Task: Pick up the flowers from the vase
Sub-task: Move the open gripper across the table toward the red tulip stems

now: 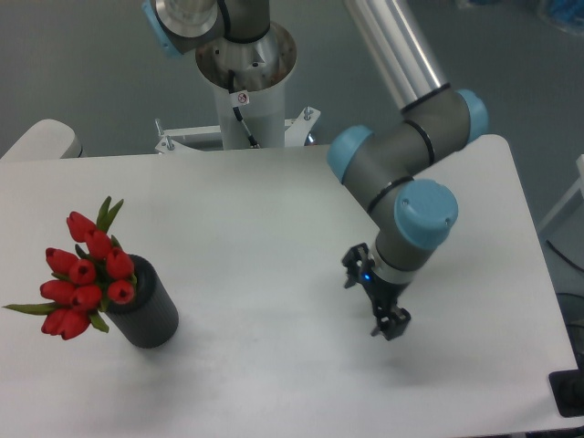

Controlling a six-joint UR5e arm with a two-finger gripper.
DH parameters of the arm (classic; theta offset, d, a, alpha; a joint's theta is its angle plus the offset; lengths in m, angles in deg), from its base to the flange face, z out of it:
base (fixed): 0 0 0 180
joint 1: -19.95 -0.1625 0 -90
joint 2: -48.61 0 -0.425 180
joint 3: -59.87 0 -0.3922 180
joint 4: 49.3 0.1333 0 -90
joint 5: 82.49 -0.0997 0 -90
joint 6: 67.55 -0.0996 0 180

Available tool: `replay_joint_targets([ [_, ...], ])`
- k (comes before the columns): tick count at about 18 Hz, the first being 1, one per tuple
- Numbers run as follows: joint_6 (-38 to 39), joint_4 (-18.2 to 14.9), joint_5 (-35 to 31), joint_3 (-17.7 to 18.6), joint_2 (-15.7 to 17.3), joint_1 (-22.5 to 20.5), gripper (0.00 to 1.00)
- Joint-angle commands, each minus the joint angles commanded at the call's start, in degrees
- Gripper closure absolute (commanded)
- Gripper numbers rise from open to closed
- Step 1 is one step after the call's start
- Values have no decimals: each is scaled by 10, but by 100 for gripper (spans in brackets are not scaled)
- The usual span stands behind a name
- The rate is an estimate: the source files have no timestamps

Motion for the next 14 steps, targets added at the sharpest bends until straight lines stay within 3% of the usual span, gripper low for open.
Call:
replay_joint_targets([
  [7, 3, -3, 155, 81, 62, 2, 0],
  [14, 71, -4, 253, 98, 68, 12, 0],
])
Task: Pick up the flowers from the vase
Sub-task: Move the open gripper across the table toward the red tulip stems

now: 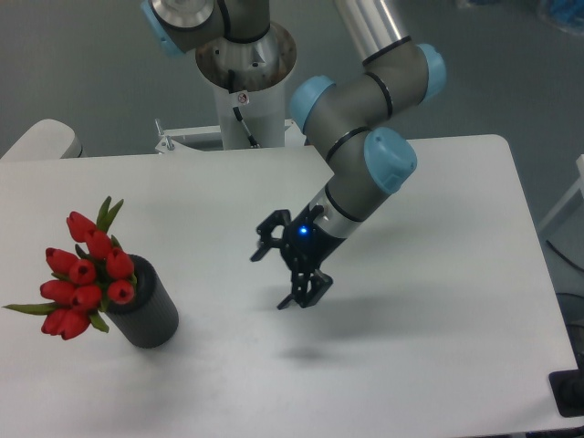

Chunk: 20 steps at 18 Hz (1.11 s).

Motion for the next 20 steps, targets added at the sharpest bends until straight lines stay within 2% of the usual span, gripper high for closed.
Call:
replay_joint_targets([
  [4, 24, -4, 17, 8, 17, 13, 0],
  [8, 95, 0, 107, 11, 17, 21, 0],
  [10, 113, 3, 120, 11, 19, 35, 0],
  [20, 140, 4, 186, 18, 35, 81, 0],
])
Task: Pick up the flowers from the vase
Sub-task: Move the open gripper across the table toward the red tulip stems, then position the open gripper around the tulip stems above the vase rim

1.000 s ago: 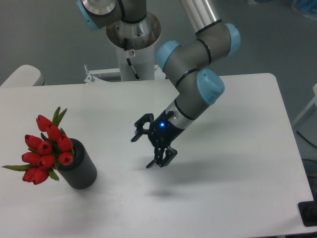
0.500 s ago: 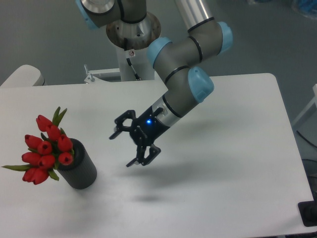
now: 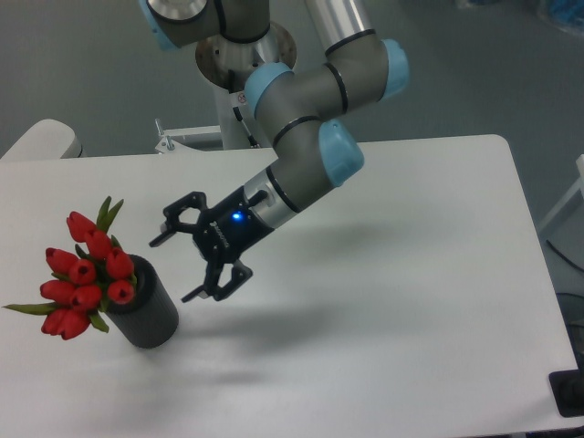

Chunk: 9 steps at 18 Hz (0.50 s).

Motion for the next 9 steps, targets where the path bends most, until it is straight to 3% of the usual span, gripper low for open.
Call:
replay_joint_targets([
  [9, 1, 40, 11, 11, -20, 29, 0],
])
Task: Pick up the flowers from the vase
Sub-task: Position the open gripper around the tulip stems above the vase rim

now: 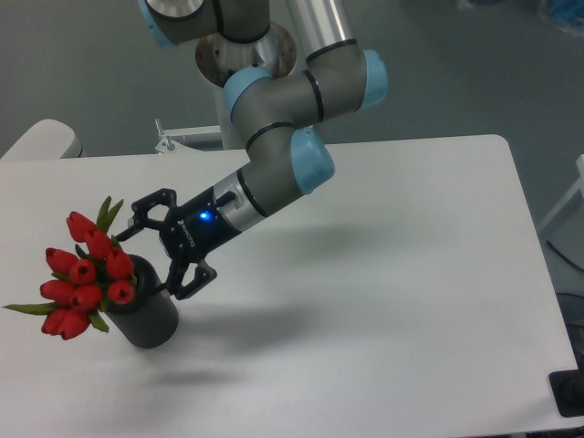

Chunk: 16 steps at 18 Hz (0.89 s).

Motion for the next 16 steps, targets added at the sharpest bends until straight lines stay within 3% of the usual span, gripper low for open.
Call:
replay_joint_targets([
  [8, 1, 17, 24, 0, -13, 20, 0],
  [12, 1, 47, 37, 1, -25, 27, 0],
  [14, 1, 58, 37, 1, -31, 33, 14],
  [16, 1, 62, 37, 0, -33, 33, 41],
])
